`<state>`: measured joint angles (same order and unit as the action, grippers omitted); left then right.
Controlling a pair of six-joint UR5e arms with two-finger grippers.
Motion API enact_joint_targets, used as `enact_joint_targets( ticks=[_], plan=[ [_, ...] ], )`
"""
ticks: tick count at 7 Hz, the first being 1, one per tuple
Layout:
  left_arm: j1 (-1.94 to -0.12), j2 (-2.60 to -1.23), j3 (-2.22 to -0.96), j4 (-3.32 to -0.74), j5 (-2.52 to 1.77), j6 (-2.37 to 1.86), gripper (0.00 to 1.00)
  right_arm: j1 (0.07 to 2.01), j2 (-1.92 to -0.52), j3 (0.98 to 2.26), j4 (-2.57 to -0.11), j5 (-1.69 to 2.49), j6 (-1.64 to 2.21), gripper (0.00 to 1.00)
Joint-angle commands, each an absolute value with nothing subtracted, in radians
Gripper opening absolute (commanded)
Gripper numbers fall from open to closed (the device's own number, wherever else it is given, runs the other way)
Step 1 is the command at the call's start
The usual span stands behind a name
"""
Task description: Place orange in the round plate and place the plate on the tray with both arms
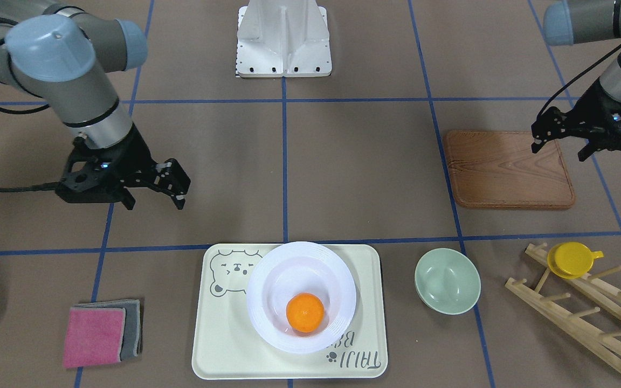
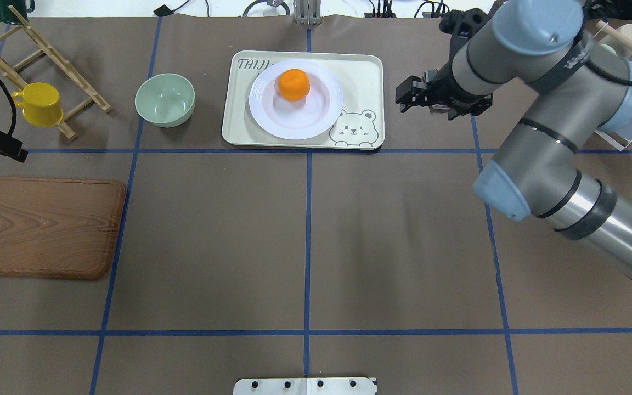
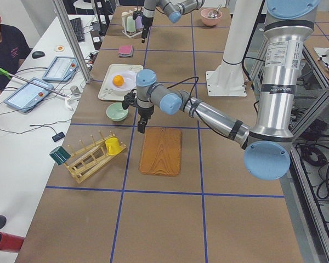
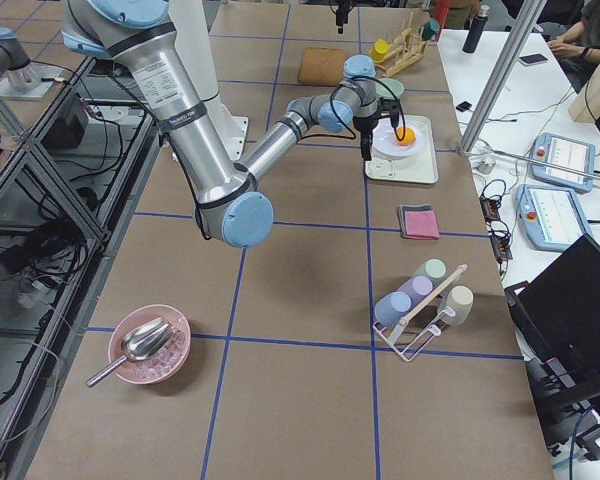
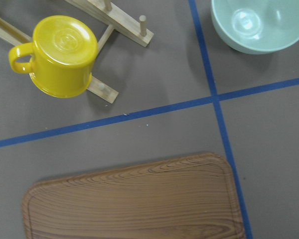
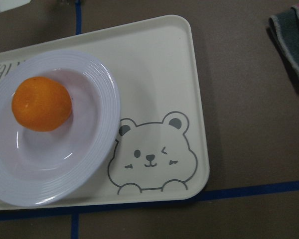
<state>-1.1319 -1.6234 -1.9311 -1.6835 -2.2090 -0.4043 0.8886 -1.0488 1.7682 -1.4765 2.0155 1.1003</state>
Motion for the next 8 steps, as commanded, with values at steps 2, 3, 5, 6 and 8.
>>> enact_joint_targets(
  ticks=[2, 3, 5, 6, 8],
  plan=[
    [-1.267, -1.551, -1.864, -1.683, -2.212, -0.105, 0.98, 0.998, -1.127, 1.819, -1.534, 2.008, 0.949, 1.00],
    [-1.314, -1.548, -1.817, -1.681, -2.214, -0.024, 0.98, 1.035, -1.231, 1.877, -1.543, 2.008, 0.843, 1.00],
    [-1.336, -1.533, -1.772, -1.689, -2.238, -0.008, 0.98, 1.187, -1.464, 1.942, -1.562, 2.075, 0.552, 1.00],
    [-1.339, -1.526, -1.772, -1.690, -2.238, -0.006, 0.98, 1.281, -1.501, 1.922, -1.613, 2.176, 0.397, 1.00],
    [-1.354, -1.513, -1.772, -1.687, -2.264, -0.006, 0.98, 1.429, -1.541, 1.890, -1.792, 2.261, 0.179, 1.00]
  ],
)
